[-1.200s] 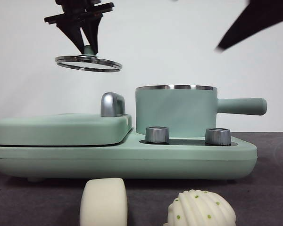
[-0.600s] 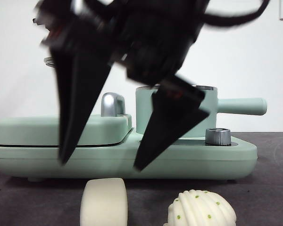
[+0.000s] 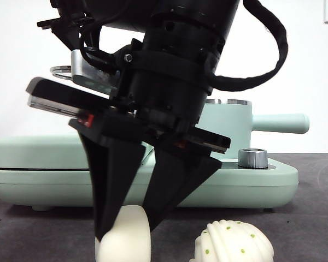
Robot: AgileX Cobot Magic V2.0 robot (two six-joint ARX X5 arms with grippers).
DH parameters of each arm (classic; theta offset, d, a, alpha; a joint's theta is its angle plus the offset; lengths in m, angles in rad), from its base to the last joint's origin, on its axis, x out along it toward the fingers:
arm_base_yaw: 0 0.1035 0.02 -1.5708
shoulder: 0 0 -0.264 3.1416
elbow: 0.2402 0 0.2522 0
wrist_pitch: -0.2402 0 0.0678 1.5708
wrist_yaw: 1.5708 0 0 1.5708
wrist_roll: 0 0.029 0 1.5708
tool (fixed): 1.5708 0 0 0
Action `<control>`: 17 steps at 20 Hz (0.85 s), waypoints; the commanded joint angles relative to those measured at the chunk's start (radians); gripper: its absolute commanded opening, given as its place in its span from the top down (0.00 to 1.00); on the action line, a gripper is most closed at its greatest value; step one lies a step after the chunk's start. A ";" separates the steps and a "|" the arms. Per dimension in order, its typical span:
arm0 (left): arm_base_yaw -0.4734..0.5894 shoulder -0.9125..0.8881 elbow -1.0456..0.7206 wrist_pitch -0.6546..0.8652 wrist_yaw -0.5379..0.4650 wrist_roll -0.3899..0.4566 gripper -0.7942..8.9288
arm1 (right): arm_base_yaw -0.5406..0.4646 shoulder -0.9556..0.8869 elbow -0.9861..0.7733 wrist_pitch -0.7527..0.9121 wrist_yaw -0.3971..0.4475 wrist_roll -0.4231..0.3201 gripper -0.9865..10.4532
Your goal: Put the buns in a small steamer
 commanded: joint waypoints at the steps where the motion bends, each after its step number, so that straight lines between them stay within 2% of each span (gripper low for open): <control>1: 0.003 -0.006 0.046 0.019 0.018 -0.003 0.91 | 0.013 0.021 0.019 0.004 -0.006 0.009 0.81; 4: 0.019 -0.006 0.046 0.019 0.018 -0.003 0.91 | -0.005 0.015 0.121 -0.145 -0.028 -0.014 0.81; 7: 0.037 -0.006 0.046 0.019 0.018 -0.004 0.91 | -0.060 0.015 0.341 -0.391 -0.026 -0.113 0.81; 11: 0.053 -0.006 0.046 0.022 0.018 -0.005 0.91 | -0.201 0.048 0.679 -0.630 0.038 -0.223 0.81; 13: 0.055 -0.006 0.046 0.024 0.018 -0.007 0.91 | -0.286 0.099 0.834 -0.698 0.076 -0.273 0.81; 17: 0.055 -0.006 0.046 0.025 0.018 -0.008 0.91 | -0.434 0.245 1.059 -0.773 0.074 -0.318 0.80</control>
